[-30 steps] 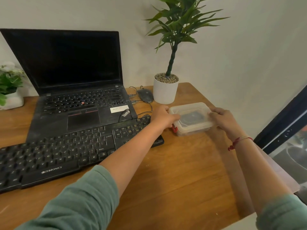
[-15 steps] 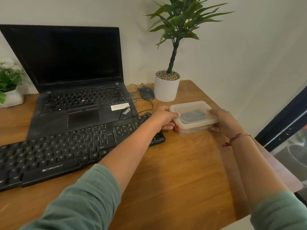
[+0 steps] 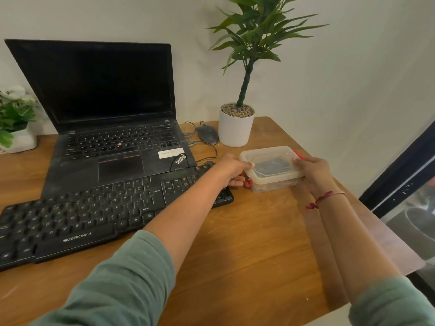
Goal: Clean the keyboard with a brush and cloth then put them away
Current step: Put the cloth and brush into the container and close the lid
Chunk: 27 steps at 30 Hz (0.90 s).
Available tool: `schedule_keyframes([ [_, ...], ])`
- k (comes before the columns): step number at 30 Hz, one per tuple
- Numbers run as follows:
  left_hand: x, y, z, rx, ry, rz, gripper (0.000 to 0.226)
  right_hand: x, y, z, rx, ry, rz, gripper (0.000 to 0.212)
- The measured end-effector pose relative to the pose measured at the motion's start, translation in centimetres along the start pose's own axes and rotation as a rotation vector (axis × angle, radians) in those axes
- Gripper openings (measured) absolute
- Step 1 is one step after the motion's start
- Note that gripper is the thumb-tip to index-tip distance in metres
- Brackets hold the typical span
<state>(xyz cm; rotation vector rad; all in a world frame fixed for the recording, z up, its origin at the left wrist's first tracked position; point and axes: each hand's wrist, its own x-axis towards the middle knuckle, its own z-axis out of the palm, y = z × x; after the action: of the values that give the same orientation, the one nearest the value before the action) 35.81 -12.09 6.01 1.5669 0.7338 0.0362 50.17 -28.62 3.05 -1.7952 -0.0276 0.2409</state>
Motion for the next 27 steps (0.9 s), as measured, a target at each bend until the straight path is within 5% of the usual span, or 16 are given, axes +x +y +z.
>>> schedule_keyframes([
  [3,-0.2,-0.1,0.2,-0.010,0.040,0.004,0.031,0.0,0.3,0.3,-0.174,0.050,-0.117,0.017],
  [10,-0.3,-0.6,0.7,0.177,0.300,0.136,0.058,-1.2,0.4,1.4,-0.245,0.190,-0.242,0.027],
  [16,-0.8,0.1,1.2,0.349,0.367,0.240,0.046,-1.4,0.4,1.4,-0.202,0.186,-0.234,0.030],
  [22,-3.5,1.4,3.6,0.808,0.482,0.493,0.028,-1.8,0.2,1.7,-0.168,0.221,-0.212,0.029],
  [27,-4.1,0.5,4.1,1.075,0.428,0.465,0.024,-2.1,0.1,1.1,-0.210,0.135,-0.219,0.037],
])
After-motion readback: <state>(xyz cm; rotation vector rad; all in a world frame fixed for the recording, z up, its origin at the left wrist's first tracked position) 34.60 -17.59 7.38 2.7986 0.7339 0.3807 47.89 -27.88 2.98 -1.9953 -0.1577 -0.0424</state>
